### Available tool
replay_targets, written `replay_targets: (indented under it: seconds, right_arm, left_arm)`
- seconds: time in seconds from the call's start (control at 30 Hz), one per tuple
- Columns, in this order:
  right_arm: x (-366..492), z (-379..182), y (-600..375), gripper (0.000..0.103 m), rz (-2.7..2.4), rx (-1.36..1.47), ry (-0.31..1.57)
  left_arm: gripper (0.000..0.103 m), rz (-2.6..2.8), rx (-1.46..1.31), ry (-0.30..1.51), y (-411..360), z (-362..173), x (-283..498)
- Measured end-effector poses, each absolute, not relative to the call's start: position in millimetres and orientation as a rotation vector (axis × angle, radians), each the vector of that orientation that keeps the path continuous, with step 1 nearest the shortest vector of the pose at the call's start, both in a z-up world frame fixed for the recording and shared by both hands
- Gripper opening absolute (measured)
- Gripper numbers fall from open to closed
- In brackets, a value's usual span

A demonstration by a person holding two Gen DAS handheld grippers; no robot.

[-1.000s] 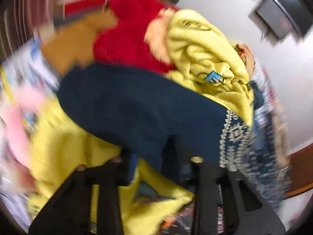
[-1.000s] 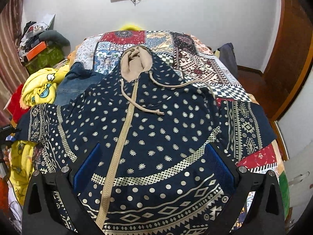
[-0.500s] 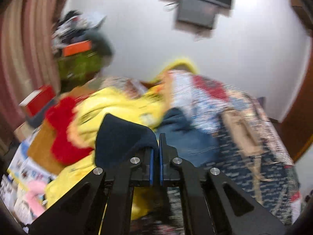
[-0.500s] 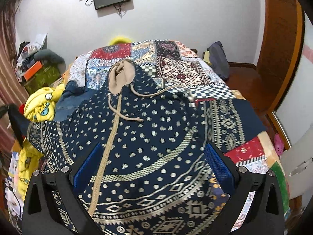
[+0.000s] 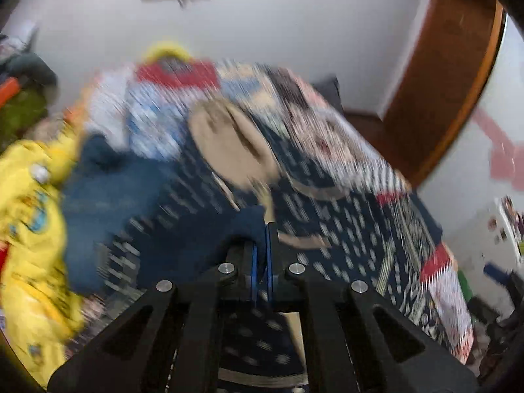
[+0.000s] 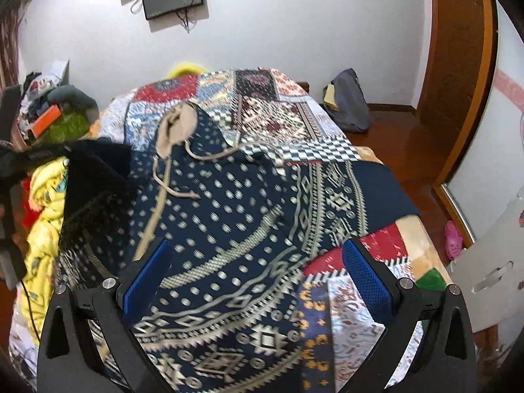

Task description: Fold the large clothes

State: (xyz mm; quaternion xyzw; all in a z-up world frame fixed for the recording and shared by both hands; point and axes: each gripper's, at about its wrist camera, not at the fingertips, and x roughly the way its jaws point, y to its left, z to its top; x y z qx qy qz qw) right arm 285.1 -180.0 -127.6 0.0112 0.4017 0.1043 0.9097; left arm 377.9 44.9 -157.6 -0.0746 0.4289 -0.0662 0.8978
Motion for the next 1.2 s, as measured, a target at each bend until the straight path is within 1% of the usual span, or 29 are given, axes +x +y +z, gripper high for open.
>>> replay_targets:
  seconds: [0.1, 0.2, 0.27, 0.37, 0.43, 0.5, 0.57, 0.63, 0.7, 0.87, 1.0, 1.13, 1.2]
  right_arm:
    - [283, -132, -188, 0.103, 0.222, 0.03, 0.851]
    - [282, -137, -193, 0.103, 0.228, 0.037, 0.874]
    - [281, -139, -194, 0.103, 0.232, 0.036, 0.888]
    - [282, -139, -191, 0.103, 0.239, 0.027, 0.899]
    - [283, -138, -186, 0.103, 0.25, 0.018, 0.903]
    - [287, -134, -177, 0.103, 0.268, 0.003, 0.902]
    - [290, -129, -166, 0.103, 0.285, -0.015, 0.896]
    - [294, -125, -151, 0.103, 0.309, -0.039, 0.888]
    - [300, -120, -132, 0.103, 0.333, -0.071, 0.881]
    - [315, -116, -71, 0.103, 0.418, -0.18, 0.864]
    - [325, -127, -17, 0.103, 0.544, -0.266, 0.889]
    - [338, -153, 39, 0.103, 0.613, -0.363, 0.929]
    - [344, -165, 59, 0.101, 0.629, -0.402, 0.951]
  left_arm:
    - [0.003, -0.186, -0.131, 1.002, 17, -197, 383]
    - [0.003, -0.209, -0.093, 1.108, -4, -225, 377]
    - [0.003, -0.21, -0.068, 1.146, -8, -236, 371]
    - [0.018, -0.252, -0.063, 1.148, -7, -231, 358]
    - [0.042, -0.296, -0.081, 1.148, 0, -223, 346]
    - [0.049, -0.306, -0.074, 1.112, 10, -211, 333]
    - [0.052, -0.28, -0.052, 1.071, 24, -194, 320]
    - [0.059, -0.238, -0.047, 1.021, 47, -181, 308]
    - [0.064, -0.162, -0.026, 0.974, 74, -170, 301]
    - [0.067, -0.02, -0.024, 0.934, 139, -161, 284]
    - [0.067, 0.063, -0.071, 0.954, 181, -174, 279]
    - [0.067, 0.11, -0.129, 0.987, 217, -195, 272]
    - [0.067, 0.119, -0.162, 1.009, 229, -207, 271]
